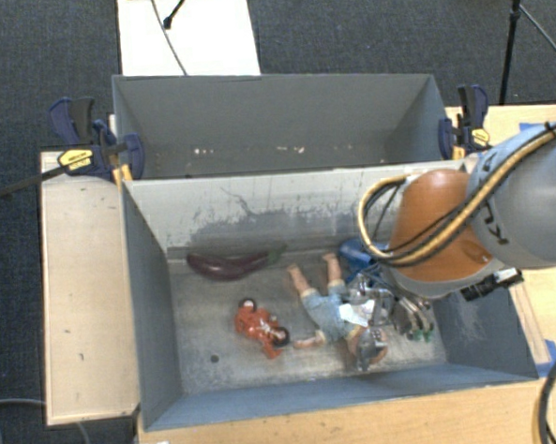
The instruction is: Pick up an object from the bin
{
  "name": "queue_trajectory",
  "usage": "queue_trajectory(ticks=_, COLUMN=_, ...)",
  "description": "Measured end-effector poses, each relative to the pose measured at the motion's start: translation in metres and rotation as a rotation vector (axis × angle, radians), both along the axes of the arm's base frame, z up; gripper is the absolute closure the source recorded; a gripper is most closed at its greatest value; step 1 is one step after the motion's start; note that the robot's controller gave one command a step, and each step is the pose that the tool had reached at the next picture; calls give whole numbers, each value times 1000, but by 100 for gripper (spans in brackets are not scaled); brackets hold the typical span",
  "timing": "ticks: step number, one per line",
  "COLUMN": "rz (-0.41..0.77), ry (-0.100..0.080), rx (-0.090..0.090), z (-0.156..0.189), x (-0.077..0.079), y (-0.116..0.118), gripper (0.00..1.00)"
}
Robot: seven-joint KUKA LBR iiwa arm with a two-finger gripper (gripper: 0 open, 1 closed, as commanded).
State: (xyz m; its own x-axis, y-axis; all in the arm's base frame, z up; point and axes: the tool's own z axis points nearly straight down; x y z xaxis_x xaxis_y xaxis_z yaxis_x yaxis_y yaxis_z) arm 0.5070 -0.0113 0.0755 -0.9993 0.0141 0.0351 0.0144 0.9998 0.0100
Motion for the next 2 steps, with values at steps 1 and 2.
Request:
queue_trajectory(ticks=1, rz=1, ry=0, rx=0, z=0, x=0, y=0, gripper=100)
queue_trajectory(ticks=2, rz=-15, ry=-43, rx=-10, z=187, x=-8, y=-3, gripper=100)
